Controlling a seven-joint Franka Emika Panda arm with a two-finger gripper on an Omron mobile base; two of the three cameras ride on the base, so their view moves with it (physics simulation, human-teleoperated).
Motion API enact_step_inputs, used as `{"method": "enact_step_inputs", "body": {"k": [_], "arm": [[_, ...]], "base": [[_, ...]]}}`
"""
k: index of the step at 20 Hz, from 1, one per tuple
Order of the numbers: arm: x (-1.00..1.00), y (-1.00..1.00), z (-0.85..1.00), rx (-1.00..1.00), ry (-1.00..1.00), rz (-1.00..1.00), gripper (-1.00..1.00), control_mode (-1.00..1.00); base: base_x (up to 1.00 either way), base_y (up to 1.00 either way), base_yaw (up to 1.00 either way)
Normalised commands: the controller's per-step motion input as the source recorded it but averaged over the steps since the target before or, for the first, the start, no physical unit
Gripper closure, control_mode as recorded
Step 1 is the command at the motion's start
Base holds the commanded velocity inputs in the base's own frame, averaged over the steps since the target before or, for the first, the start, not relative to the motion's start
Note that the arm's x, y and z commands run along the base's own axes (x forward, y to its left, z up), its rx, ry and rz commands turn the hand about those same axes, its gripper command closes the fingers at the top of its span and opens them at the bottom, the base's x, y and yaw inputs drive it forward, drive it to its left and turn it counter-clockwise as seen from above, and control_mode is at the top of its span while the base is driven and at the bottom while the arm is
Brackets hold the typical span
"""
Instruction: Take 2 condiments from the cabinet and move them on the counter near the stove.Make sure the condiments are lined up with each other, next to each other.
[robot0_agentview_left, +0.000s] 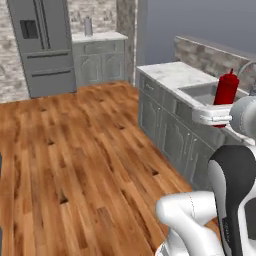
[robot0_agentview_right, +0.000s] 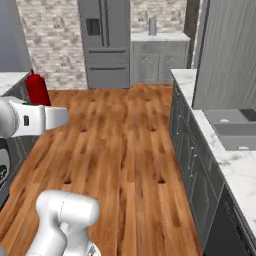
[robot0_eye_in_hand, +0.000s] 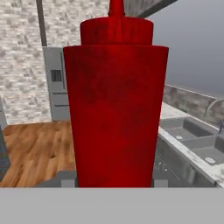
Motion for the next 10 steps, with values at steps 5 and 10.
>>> {"method": "enact_step_inputs", "body": {"k": [5, 10], "arm": [[0.0, 0.0, 0.0, 0.0, 0.0, 0.0, 1.0, 1.0], [0.0, 0.0, 0.0, 0.0, 0.0, 0.0, 1.0, 1.0]], "base": [[-0.02, 0.03, 0.57], [0.0, 0.0, 0.5]]}}
